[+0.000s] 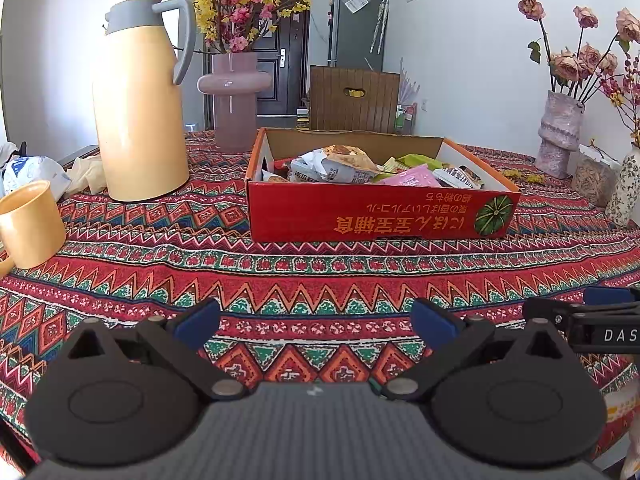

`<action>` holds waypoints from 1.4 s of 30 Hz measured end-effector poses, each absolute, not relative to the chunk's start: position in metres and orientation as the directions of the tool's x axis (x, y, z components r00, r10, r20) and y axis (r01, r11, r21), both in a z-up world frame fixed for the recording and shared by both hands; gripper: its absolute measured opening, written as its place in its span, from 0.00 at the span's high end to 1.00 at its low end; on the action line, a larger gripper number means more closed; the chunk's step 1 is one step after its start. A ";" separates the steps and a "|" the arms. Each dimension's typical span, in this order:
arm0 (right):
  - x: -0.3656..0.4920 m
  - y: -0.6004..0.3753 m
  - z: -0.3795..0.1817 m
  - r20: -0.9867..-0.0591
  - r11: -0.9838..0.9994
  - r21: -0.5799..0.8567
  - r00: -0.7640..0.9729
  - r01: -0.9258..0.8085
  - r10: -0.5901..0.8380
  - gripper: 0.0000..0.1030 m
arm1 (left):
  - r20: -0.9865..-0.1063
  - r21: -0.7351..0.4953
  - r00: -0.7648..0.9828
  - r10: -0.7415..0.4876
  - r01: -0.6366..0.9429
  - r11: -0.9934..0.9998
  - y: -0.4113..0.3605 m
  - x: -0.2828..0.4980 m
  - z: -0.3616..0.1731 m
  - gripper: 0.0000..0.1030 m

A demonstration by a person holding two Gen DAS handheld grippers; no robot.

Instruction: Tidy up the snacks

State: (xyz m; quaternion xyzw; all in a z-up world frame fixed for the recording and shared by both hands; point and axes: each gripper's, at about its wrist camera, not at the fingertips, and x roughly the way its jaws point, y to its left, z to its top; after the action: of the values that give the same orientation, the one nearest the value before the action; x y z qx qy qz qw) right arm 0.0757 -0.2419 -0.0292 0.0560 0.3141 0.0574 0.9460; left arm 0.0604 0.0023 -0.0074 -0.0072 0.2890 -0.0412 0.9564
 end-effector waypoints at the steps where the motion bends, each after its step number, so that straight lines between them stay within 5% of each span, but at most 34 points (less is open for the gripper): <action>1: 0.076 -0.242 -0.029 -0.588 0.987 0.142 0.796 -0.074 0.144 0.00 | -0.552 -0.036 0.830 -0.084 0.077 0.996 0.002 0.060 -0.007 0.00; 42: 0.075 -0.242 -0.029 -0.586 0.986 0.146 0.797 -0.074 0.147 0.00 | -0.535 -0.030 0.840 -0.086 0.083 0.996 0.000 0.057 -0.003 0.00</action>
State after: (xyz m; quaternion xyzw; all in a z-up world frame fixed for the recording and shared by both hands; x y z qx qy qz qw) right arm 0.0750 -0.2425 -0.0293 0.0579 0.3134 0.0583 0.9460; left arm 0.0572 -0.0001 -0.0027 -0.0028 0.2791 -0.0441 0.9592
